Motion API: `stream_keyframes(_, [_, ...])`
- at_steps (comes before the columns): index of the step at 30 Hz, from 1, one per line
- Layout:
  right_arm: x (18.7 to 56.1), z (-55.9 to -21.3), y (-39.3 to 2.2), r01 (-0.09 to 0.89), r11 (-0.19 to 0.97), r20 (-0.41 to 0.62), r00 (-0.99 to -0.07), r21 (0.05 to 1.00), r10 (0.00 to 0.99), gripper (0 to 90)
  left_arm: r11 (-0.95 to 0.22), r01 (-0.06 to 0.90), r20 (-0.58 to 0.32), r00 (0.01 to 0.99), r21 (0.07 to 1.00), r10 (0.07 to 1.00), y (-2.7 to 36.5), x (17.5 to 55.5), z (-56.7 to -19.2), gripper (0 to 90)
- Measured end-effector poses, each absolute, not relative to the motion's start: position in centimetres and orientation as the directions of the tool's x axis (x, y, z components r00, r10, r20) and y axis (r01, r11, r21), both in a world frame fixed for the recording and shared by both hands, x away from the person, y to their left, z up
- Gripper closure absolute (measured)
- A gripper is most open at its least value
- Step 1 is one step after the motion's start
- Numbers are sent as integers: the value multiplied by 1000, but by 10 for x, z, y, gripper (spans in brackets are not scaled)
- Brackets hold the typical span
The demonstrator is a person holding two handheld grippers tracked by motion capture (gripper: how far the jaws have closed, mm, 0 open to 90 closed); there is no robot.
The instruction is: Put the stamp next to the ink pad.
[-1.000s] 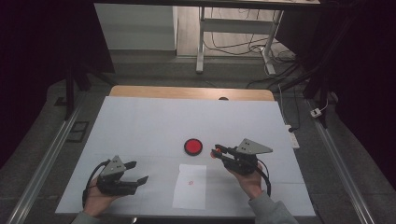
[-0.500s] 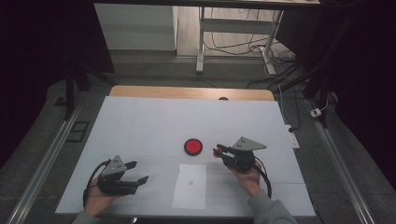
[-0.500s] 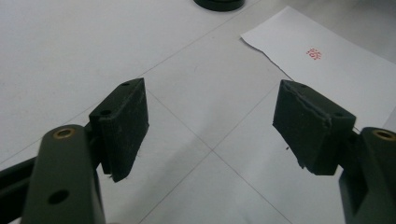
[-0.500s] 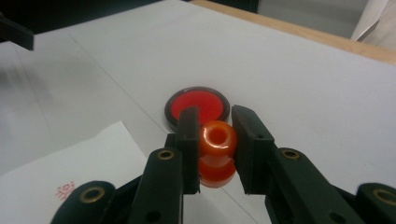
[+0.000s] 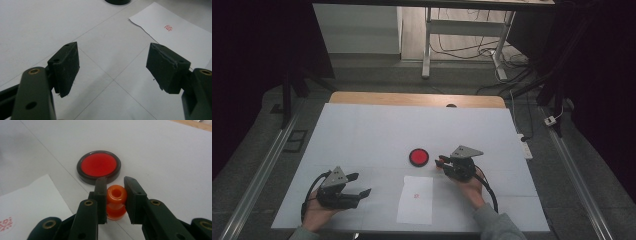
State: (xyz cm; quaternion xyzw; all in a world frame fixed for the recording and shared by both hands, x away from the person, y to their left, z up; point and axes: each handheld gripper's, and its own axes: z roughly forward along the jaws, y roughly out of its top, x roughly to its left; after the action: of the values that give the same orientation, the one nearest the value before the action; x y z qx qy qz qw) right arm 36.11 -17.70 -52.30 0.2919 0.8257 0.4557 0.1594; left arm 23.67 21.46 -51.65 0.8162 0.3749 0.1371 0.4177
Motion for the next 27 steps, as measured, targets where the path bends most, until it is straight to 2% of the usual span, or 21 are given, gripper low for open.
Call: stream_keyframes(27, [366,-530,-169,336,458,-23,-786,823,618,717,-373,493,-84,683,786,726,216,237,-516,266])
